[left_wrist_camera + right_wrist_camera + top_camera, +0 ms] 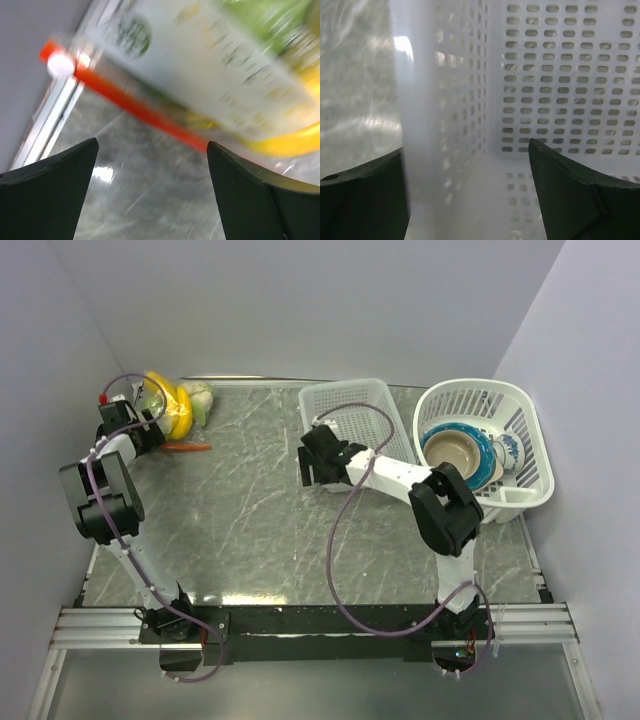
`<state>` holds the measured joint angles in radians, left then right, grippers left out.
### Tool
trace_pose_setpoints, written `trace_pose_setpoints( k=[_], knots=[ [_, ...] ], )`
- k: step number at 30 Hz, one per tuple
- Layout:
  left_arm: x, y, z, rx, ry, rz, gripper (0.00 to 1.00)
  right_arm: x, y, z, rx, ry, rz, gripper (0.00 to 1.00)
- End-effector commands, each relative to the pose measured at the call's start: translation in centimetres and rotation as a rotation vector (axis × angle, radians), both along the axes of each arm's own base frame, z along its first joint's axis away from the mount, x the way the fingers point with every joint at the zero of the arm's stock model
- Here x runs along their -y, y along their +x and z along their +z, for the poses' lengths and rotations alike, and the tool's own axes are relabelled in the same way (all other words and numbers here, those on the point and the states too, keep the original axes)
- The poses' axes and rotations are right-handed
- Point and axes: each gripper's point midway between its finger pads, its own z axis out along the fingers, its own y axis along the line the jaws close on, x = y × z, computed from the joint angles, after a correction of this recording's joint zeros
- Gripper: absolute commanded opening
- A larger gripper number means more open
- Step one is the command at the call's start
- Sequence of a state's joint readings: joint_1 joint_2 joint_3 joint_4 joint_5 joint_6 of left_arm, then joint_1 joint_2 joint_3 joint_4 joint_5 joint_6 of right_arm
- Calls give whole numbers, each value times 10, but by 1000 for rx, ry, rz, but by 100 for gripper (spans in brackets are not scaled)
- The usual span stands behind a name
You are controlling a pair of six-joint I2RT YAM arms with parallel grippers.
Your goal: Open the zip-top bag and remove the fake food
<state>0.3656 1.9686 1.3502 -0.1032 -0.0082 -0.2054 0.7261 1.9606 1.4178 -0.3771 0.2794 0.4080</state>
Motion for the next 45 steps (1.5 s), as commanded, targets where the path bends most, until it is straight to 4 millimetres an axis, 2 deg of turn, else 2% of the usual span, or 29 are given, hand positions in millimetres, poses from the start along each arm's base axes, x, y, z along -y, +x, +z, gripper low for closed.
trace_pose_setpoints(
  k=[1,5,12,14,17,18,19,21,22,23,24,26,27,28,30,31,32,33,34,35,36,37,38,40,41,42,43,44,45],
  knots=[
    [-4,35,23,117,71,5,99,-13,-32,30,20,74,3,87],
    [0,45,23,127,101,1,98,-19,-68,26,-12,64,47,86],
    [10,59,27,127,172,-10,98,-28,-118,36,-66,95,43,83],
    [11,64,29,132,186,-10,98,-29,-139,30,-110,91,59,81],
    [13,71,29,129,204,-12,95,-29,-158,27,-152,106,49,69],
    [16,74,28,124,208,-24,84,-32,-163,29,-153,116,52,56],
    [17,75,23,114,205,-31,79,-31,-165,30,-154,111,50,47],
    [19,78,24,106,205,-40,61,-31,-162,35,-125,97,45,25],
    [19,78,23,104,205,-42,56,-29,-160,36,-122,81,40,24],
    [21,78,23,108,204,-49,50,-31,-155,44,-99,85,29,23],
    [22,77,22,105,202,-59,35,-32,-153,43,-96,72,28,23],
    [28,75,20,97,191,-82,21,-35,-148,51,-76,72,18,24],
    [30,74,19,90,195,-94,6,-34,-145,53,-65,70,-1,24],
    [31,72,21,89,198,-100,1,-34,-145,56,-62,71,-4,24],
    [37,65,16,71,191,-128,1,-33,-144,63,-46,88,-22,26],
    [40,62,23,80,193,-138,1,-31,-146,65,-46,89,-33,27],
    [46,49,11,34,176,-151,1,-29,-147,65,-49,92,-39,27],
    [55,43,8,22,156,-183,1,-28,-150,66,-54,107,-55,27],
    [61,37,19,33,151,-200,1,-29,-153,65,-66,118,-51,27],
    [67,22,8,-5,138,-215,1,-27,-158,60,-81,113,-46,27],
    [77,15,8,-9,120,-248,1,-27,-159,58,-91,114,-52,26],
    [83,5,19,-6,113,-266,1,-25,-162,54,-106,103,-52,26],
    [89,-11,10,-40,98,-286,1,-26,-164,51,-116,97,-45,26],
    [104,-36,12,-65,62,-324,1,-30,-163,43,-140,65,-32,27],
    [109,-45,12,-78,46,-345,1,-34,-165,31,-169,45,-22,32],
    [114,-52,24,-61,43,-361,1,-36,-165,27,-179,33,-11,36],
    [122,-64,19,-76,14,-388,1,-42,-163,27,-180,37,-3,39],
    [125,-73,22,-86,8,-399,1,-44,-163,19,-192,25,9,57],
    [126,-77,38,-49,23,-405,1,-47,-163,17,-196,26,19,69]
  ],
)
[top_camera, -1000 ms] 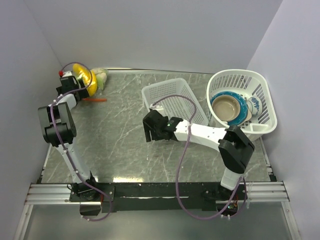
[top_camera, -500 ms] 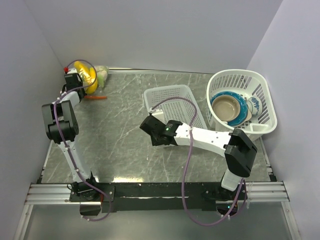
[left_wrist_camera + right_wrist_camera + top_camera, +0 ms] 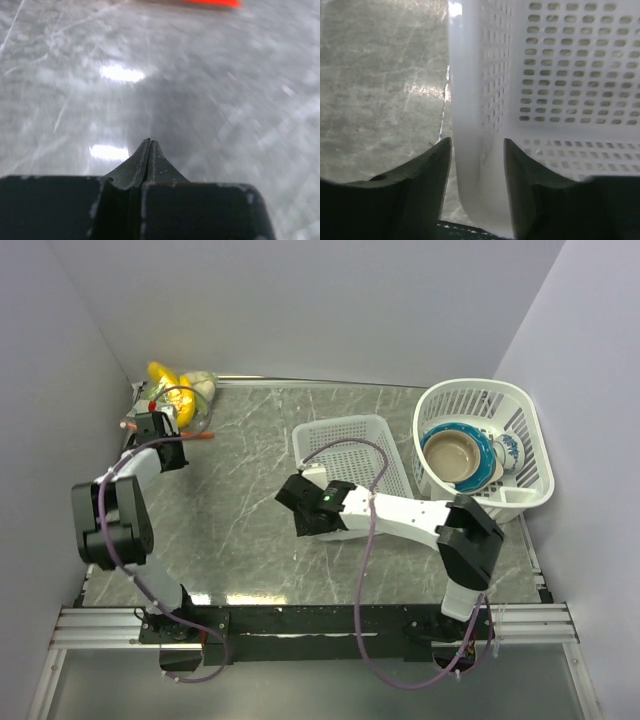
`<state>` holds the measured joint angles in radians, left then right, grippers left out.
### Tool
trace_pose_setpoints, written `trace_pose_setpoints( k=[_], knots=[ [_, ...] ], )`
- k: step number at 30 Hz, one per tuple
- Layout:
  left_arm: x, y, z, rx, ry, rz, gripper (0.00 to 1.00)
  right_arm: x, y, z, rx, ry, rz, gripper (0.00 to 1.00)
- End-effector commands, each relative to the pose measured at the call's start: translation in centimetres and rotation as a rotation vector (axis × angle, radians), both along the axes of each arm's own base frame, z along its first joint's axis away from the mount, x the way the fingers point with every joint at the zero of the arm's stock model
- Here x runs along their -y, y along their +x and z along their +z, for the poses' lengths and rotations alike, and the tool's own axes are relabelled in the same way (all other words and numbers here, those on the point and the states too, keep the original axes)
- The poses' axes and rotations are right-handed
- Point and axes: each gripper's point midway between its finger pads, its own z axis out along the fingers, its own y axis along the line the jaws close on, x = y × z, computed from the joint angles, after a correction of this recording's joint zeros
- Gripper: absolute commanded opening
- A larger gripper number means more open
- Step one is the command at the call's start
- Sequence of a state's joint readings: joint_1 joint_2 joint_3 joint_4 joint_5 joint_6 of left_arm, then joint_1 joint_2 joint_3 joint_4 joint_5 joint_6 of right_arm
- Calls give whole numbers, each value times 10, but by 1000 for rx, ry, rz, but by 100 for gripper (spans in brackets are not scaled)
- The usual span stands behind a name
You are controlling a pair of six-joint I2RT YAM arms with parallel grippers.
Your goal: Open the zip-top bag and remove the fake food
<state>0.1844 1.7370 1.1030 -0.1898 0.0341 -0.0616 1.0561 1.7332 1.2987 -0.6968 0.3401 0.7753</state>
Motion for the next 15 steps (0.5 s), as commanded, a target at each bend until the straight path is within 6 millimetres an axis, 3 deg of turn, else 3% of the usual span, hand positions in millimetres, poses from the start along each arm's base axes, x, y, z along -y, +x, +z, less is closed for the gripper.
trace_pose_setpoints(
  k=[1,2,3,5,6,7,8,9,10,11,12,13,14,15],
  knots=[
    [19,-23,49,80,-22,-89,1,-27,2,-6,-32,44,30,78],
    [14,-20,61,115,2,-79,5,-30,5,-7,-20,37,42,95],
    [9,-15,76,153,27,-60,26,-31,10,-5,-8,35,37,100],
    [-10,5,110,235,99,-1,67,-37,21,14,39,37,35,100],
    [-19,14,110,234,122,26,91,-37,27,23,77,31,28,100],
    [-29,31,134,284,151,51,99,-40,32,36,104,42,26,100],
    [-45,40,141,298,151,98,99,-40,35,49,135,50,32,100],
    [-53,51,117,227,123,113,99,-37,40,58,172,41,23,100],
    [-65,72,149,286,112,141,99,-36,43,68,195,44,20,100],
    [-83,80,149,286,81,197,99,-33,45,77,217,41,23,100],
    [-95,91,122,225,63,235,99,-30,47,84,234,36,14,100],
    [-108,107,145,284,62,266,99,-25,50,91,256,21,1,100],
    [-124,112,142,290,37,320,99,-24,50,98,268,25,7,100],
    [-133,120,119,253,27,350,99,-24,49,101,274,28,10,100]
  ],
)
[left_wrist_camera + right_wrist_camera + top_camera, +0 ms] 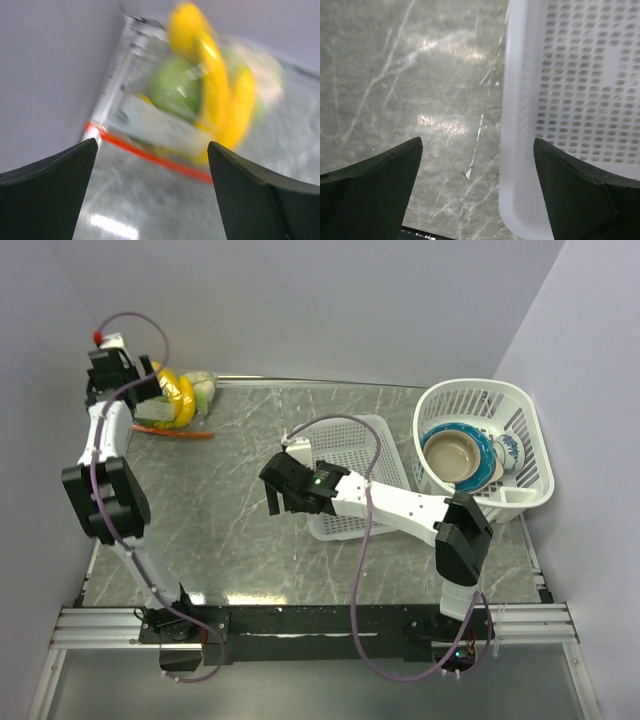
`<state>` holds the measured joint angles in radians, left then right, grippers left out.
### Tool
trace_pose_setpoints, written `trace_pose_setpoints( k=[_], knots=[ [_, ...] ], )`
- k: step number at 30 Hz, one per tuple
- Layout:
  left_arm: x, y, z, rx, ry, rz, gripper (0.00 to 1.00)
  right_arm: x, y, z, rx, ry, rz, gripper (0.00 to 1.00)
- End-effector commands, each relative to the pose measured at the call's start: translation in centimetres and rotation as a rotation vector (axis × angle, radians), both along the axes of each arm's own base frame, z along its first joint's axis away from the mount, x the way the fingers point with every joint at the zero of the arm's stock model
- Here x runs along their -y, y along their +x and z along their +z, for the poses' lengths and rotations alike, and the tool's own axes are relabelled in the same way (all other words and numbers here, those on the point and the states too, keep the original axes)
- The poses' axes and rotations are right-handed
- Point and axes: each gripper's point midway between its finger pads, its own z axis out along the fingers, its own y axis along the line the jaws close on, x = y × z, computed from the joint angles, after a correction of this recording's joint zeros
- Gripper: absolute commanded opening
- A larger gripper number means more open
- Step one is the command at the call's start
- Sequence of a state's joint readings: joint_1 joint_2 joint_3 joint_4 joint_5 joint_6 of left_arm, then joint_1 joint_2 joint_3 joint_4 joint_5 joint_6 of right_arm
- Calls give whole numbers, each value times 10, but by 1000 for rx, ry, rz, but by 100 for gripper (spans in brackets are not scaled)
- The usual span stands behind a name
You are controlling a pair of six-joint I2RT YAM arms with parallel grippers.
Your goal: Open the zip-top bag and remove the fake food
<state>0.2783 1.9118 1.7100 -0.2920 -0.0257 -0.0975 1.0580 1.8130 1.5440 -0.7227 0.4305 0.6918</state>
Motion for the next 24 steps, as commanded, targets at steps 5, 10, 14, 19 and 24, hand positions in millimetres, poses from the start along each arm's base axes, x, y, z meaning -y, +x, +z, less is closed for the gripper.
trace_pose_setpoints(
  k=[5,10,14,19,24],
  knots=[
    [-66,29,-53,-52,-138,242,99,17,7,48,137,2,-11,100],
    [-72,20,-83,-61,-154,297,97,15,6,39,119,-18,0,100],
    [-73,14,-105,-84,-193,298,97,17,7,35,120,-43,3,100],
    [-79,8,-128,-92,-199,327,97,24,7,38,135,-59,8,100],
    [-88,15,-126,-35,-183,372,97,26,2,42,156,-60,18,100]
  ],
)
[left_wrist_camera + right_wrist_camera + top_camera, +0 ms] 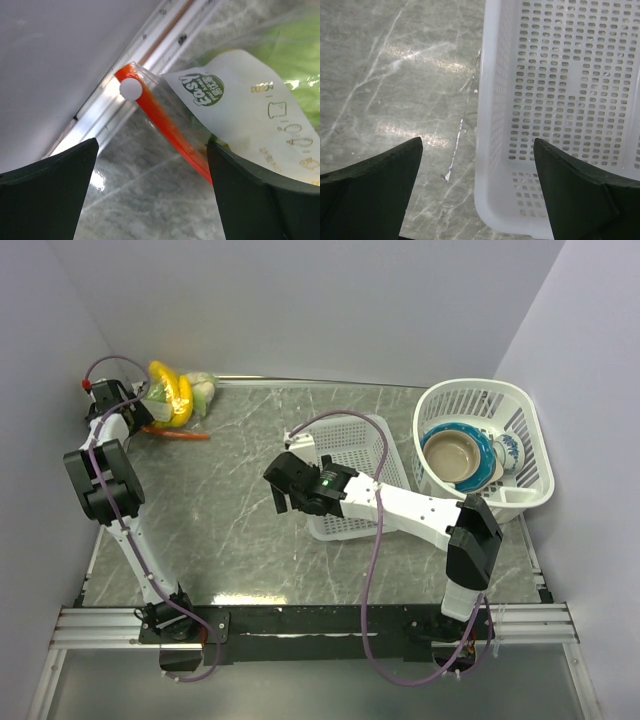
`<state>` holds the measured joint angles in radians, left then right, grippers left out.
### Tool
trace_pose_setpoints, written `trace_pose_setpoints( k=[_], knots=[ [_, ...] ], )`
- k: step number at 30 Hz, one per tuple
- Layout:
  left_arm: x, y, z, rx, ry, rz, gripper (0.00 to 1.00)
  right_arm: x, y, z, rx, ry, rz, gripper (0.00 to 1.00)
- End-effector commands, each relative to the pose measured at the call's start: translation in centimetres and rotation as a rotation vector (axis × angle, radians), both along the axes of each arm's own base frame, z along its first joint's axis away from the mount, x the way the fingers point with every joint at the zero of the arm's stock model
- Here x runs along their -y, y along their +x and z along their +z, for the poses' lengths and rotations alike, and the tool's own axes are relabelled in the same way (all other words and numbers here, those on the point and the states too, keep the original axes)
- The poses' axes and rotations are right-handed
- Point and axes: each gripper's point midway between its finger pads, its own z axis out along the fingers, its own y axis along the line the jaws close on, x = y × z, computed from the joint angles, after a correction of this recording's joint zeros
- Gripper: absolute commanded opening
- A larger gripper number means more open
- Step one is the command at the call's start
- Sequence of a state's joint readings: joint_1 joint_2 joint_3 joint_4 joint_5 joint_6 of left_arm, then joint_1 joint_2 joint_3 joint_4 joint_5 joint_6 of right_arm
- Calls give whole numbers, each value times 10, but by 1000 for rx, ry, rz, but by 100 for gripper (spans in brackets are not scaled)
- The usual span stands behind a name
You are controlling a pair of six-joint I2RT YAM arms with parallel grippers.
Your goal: Open the zip-top bag and remove the fake food
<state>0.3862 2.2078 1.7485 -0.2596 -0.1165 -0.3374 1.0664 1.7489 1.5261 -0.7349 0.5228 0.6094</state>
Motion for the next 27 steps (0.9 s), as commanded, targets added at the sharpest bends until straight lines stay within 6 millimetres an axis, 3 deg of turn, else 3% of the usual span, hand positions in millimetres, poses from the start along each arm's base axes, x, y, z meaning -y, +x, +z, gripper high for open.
trace_pose_setpoints(
  k=[1,5,10,11,12,13,14,15,21,27],
  knots=[
    [-18,16,18,120,48,70,97,8,-3,19,70,-9,-3,100],
    [-18,25,18,172,43,62,97,2,-12,24,107,-58,19,100],
    [5,39,16,234,-61,-54,99,-11,-24,30,130,-79,64,100],
    [7,43,31,284,-70,-81,99,-11,-24,31,144,-89,61,100],
    [14,37,25,291,-109,-106,99,-15,-30,33,154,-88,79,100],
    [18,35,32,341,-163,-135,99,-15,-32,35,161,-90,84,100],
    [19,36,55,420,-152,-158,99,-15,-34,35,165,-94,90,100],
    [20,28,48,425,-177,-152,99,-16,-35,33,168,-97,92,100],
    [13,21,54,493,-213,-71,97,-19,-34,42,201,-126,97,100],
    [20,33,61,631,-325,-64,97,-33,-41,52,249,-175,153,100]
  ],
)
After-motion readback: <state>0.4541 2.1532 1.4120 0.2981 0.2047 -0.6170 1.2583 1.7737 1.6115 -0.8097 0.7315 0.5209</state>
